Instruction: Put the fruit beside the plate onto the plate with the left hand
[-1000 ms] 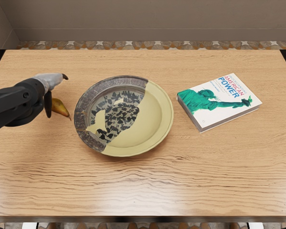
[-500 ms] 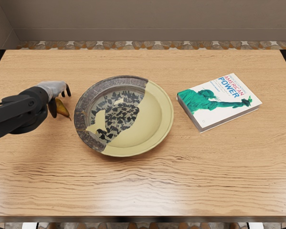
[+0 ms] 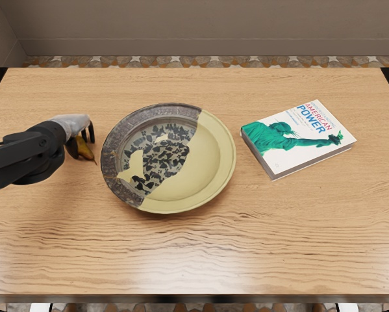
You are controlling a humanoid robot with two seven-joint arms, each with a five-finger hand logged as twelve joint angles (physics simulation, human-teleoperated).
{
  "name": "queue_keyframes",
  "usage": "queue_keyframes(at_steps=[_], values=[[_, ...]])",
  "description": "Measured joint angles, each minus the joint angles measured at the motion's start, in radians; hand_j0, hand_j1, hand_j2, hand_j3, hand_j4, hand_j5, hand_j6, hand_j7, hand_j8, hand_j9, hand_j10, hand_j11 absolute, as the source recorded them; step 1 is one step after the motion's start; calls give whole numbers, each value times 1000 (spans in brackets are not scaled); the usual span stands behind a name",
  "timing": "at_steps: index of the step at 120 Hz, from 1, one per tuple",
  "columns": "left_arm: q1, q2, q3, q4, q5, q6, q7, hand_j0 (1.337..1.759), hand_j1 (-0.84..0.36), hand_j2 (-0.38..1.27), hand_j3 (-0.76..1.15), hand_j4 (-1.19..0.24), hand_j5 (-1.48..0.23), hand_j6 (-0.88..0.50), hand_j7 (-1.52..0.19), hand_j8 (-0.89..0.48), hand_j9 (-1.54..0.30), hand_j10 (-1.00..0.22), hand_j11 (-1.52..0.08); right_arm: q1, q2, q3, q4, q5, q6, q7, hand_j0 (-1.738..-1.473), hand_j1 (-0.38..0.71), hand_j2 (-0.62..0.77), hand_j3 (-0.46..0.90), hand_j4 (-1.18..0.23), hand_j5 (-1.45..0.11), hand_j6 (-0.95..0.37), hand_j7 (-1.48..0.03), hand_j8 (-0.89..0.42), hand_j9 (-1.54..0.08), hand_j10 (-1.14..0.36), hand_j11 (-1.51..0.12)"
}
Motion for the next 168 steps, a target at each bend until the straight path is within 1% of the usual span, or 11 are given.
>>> queue_keyframes(at_steps=[15,29,34,44,86,109,137,151,152,162,168], values=[[-2,0,8,0,-15,1,-1,1651,-277,81,-29,-672,-751,-520,-779,-413,-828,-546,-844,0,0,0,0,0,0,0,-1658,-349,0,0,0,0,0,0,0,0,0,0],[-2,0,10,0,-23,1,-1,1659,-310,45,114,-703,-772,-438,-888,-388,-860,-509,-888,0,0,0,0,0,0,0,-1658,-349,0,0,0,0,0,0,0,0,0,0],[-8,2,11,0,-36,0,-1,1660,-306,123,-26,-701,-795,-468,-876,-381,-873,-536,-897,0,0,0,0,0,0,0,-1658,-349,0,0,0,0,0,0,0,0,0,0],[-26,7,8,2,-77,-2,-1,1657,-306,222,-17,-690,-840,-513,-887,-426,-889,-595,-908,0,0,0,0,0,0,0,-1658,-349,0,0,0,0,0,0,0,0,0,0],[-61,46,-14,74,-275,-4,-2,1653,-262,204,-3,-658,-935,-550,-901,-468,-916,-654,-937,1,0,0,0,0,0,0,-1658,-349,0,0,0,0,0,0,0,0,0,0],[-142,110,-34,108,-496,-5,-1,1655,-294,236,-1,-662,-929,-529,-900,-465,-905,-646,-915,1,0,0,0,0,0,0,-1658,-349,0,0,0,0,0,0,0,0,0,0],[-228,112,-39,115,-767,-47,-1,1656,-318,271,0,-660,-916,-519,-890,-458,-894,-636,-898,1,0,1,0,0,0,0,-1658,-349,0,0,0,0,0,0,0,0,0,0],[-259,112,-40,116,-851,-120,-1,1657,-336,302,0,-656,-917,-505,-886,-443,-888,-626,-892,1,0,0,0,0,0,0,-1658,-349,0,0,0,0,0,0,0,0,0,0],[-265,112,-40,116,-856,-128,0,1657,-347,366,0,-655,-919,-502,-886,-433,-887,-620,-889,1,0,0,0,0,0,0,-1658,-349,0,0,0,0,0,0,0,0,0,0],[-280,105,-39,116,-892,-177,0,1657,-351,350,0,-657,-915,-505,-889,-441,-887,-634,-888,1,0,0,0,0,0,0,-1658,-349,0,0,0,0,0,0,0,0,0,0],[-284,102,-38,115,-904,-194,0,1658,-377,442,0,-656,-915,-513,-886,-444,-883,-638,-884,1,0,0,0,0,0,0,-1658,-349,0,0,0,0,0,0,0,0,0,0]])
